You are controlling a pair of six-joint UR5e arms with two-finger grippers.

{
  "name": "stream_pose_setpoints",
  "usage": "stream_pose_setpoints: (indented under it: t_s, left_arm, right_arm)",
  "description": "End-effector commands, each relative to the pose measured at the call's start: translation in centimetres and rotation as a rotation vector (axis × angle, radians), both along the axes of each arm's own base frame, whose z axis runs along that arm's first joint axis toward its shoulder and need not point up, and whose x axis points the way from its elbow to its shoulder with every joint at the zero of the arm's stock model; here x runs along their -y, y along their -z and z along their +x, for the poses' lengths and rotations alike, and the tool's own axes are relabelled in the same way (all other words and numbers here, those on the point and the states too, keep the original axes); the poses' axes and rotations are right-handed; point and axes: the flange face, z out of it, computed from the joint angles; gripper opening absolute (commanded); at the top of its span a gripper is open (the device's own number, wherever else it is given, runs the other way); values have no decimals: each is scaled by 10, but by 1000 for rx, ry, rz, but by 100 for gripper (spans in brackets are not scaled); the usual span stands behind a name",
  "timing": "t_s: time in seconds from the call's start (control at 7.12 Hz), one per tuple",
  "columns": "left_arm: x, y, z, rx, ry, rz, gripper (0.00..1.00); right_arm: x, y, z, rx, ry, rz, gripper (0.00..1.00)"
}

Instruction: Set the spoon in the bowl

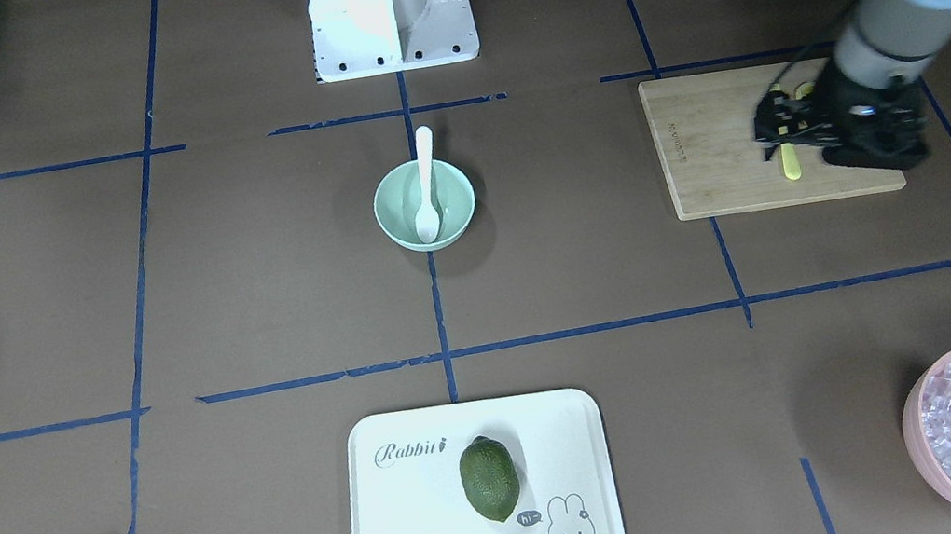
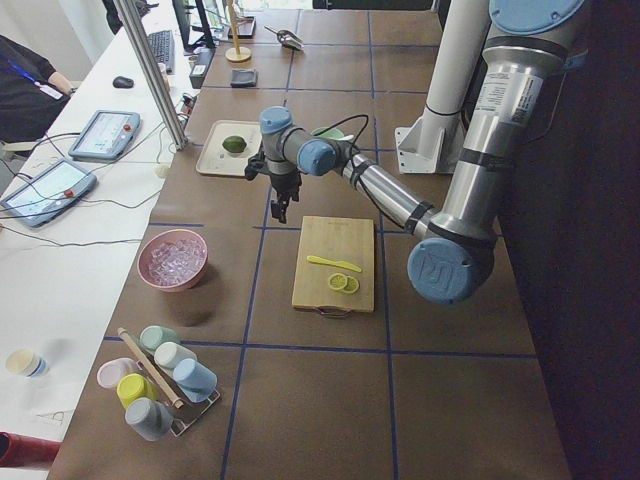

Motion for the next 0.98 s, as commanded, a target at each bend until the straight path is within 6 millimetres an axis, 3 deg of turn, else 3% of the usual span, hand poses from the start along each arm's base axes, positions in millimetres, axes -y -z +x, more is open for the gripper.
stream_pose_setpoints:
  t_s: [0.0, 0.14, 0.28, 0.42, 0.56, 0.84]
  left_arm:
    - [-10, -77, -143, -33, 56, -22, 100]
    - [-23, -106, -184, -21, 133, -75, 100]
    - [-48, -152, -214, 3, 185, -153, 100]
    - [-52, -188, -250, -1, 256, -201, 100]
    - [-56, -201, -266, -6, 211, -128, 100]
    - [-71, -208, -268, -4, 191, -128, 100]
  right_arm:
    - [0, 1, 0, 1, -1, 1, 99]
    - [0, -1, 0, -1, 0, -1, 99]
    - [-1, 0, 1, 1, -1, 0, 99]
    - [-1, -1, 0, 0, 0, -1, 99]
    - [0, 1, 1, 1, -2, 2, 99]
    - [0, 2, 1, 1, -1, 3, 99]
